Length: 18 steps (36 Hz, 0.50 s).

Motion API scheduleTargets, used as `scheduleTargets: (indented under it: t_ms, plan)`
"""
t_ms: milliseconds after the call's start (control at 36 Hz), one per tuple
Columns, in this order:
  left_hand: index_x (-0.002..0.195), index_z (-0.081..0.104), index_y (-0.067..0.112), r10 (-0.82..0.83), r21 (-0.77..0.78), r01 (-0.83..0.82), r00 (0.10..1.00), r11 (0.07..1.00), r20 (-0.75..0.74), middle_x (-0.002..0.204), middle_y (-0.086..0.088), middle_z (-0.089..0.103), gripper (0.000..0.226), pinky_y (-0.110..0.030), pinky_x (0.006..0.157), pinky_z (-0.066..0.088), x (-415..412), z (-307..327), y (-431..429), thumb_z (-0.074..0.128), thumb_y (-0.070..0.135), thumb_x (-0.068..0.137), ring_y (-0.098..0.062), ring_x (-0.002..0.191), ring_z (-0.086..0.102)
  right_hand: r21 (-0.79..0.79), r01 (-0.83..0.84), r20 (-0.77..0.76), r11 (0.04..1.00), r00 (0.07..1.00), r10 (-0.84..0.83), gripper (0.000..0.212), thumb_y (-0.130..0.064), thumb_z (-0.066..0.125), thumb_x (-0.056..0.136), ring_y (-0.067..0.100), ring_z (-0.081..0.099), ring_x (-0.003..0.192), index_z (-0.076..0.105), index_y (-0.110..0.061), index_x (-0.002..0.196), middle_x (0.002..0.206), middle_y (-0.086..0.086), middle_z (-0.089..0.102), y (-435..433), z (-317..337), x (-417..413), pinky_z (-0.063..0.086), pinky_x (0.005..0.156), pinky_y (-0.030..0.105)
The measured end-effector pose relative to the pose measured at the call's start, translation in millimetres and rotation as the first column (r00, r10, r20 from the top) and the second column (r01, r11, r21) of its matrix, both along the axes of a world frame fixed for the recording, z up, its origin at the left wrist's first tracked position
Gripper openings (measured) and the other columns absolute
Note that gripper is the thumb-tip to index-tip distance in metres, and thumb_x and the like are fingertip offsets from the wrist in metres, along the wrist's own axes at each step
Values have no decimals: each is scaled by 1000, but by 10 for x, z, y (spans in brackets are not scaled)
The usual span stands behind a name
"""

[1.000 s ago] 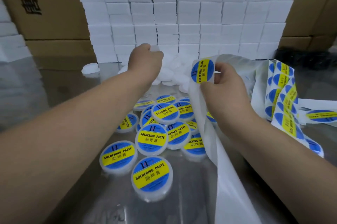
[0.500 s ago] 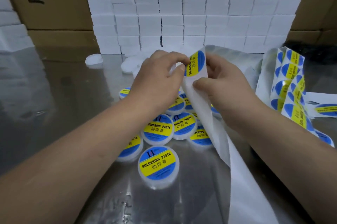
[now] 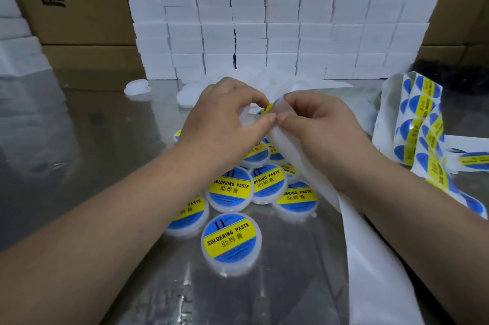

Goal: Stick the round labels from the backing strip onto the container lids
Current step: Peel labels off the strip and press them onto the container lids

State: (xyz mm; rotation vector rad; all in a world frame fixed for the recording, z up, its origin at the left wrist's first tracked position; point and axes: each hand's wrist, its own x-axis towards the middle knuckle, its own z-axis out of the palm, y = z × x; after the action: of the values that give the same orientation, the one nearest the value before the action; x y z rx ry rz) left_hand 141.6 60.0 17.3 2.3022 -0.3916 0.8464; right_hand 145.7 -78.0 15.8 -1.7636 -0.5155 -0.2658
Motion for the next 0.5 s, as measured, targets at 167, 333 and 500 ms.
scheduleTargets:
  t_ms: [167,333,500]
  plan:
    - [71,55,38,-6,-93,4,1000,996,-31,92,10,54,14,-10,77,34,24,-3,34,64,33,81,-4,93,50,-42,51,17,998,999,-51,25,-10,52,87,0,47,55,65,-22,70,59,-12,56,-24,5,41,38,52,12]
    - [69,57,30,133,-452,-174,984,875,-121,74,17,57,20,-9,61,38,141,29,148,57,38,87,11,70,51,-191,137,92,972,988,-121,18,-6,50,83,4,50,59,64,-16,77,71,2,64,-36,11,77,42,57,19]
    - [68,54,25,184,-562,-249,968,789,-171,67,7,51,29,-26,58,38,184,26,205,49,42,91,-6,59,44,-114,297,174,948,945,-275,36,-8,55,82,-3,52,78,42,-26,109,90,-22,49,-74,-21,153,37,64,3]
